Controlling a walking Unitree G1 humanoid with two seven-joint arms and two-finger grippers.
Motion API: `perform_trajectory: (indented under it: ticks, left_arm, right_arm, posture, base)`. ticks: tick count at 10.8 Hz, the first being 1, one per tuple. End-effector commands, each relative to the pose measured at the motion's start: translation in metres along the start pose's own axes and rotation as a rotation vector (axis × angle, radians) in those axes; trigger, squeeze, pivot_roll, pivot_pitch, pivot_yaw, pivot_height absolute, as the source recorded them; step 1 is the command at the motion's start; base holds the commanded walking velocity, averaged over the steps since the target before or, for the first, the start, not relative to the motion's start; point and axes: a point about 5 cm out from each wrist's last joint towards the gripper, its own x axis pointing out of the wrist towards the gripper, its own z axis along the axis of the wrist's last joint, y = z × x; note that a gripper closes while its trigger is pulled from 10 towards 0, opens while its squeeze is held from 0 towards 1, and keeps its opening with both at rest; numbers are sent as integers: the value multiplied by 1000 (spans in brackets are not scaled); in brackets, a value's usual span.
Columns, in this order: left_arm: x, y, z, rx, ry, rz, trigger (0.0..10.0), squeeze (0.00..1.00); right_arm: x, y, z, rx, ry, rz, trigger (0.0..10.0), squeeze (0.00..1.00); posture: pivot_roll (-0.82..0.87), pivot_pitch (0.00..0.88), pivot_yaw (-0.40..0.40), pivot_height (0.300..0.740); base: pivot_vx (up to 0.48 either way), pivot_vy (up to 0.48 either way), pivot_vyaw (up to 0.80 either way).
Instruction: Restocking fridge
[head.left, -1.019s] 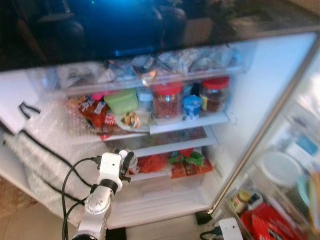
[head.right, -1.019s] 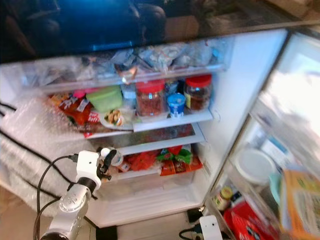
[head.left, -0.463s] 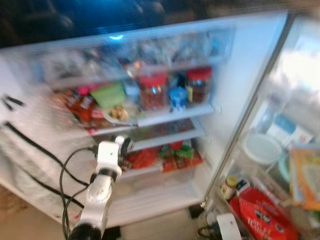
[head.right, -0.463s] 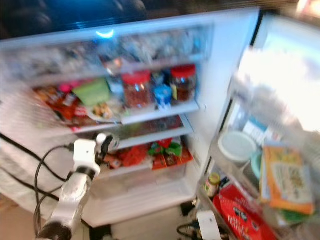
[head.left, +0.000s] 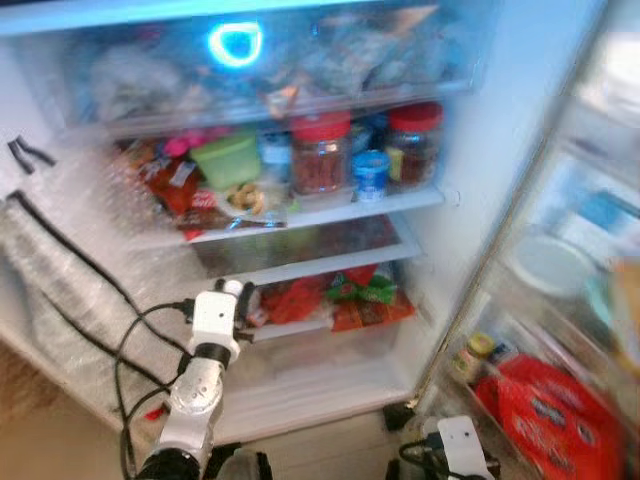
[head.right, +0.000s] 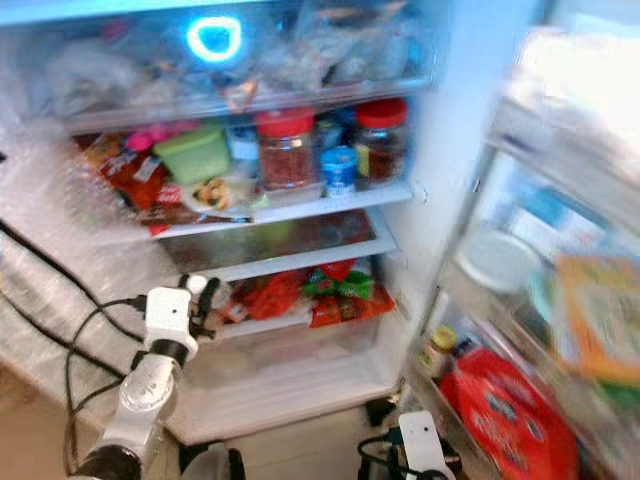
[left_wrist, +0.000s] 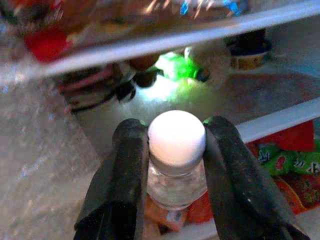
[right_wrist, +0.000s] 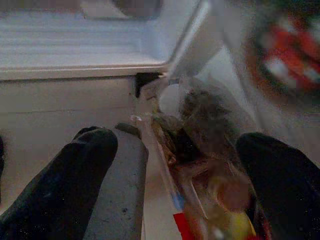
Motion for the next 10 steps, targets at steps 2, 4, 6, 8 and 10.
perform_trajectory:
  ticks: [2,4,6,8,10]
  left_arm:
    - [11,-2,11,23,-56,3,10000,0]
    - [18,2,15,8,-76,48,10000,0]
    - [25,4,18,19,-82,61,10000,0]
    - [28,4,19,18,-79,68,10000,0]
    - [27,0,20,4,-100,64,10000,0]
  right_arm:
    - [-6,5,-23,0,89,14,10000,0]
    - [-6,4,-22,10,81,6,10000,0]
    - [-6,3,-23,8,83,8,10000,0]
    - [-6,3,-23,3,82,13,10000,0]
    - [-6,4,-23,3,81,16,10000,0]
  posture:
    - [-106,31,34,639]
    - [-121,38,29,639]
    - [-126,44,22,639]
    - [-128,49,19,639]
    - [-124,51,21,639]
  base:
    - [0,0,0]
    - [0,0,0]
    - [0,0,0]
    - [0,0,0]
    - [0,0,0]
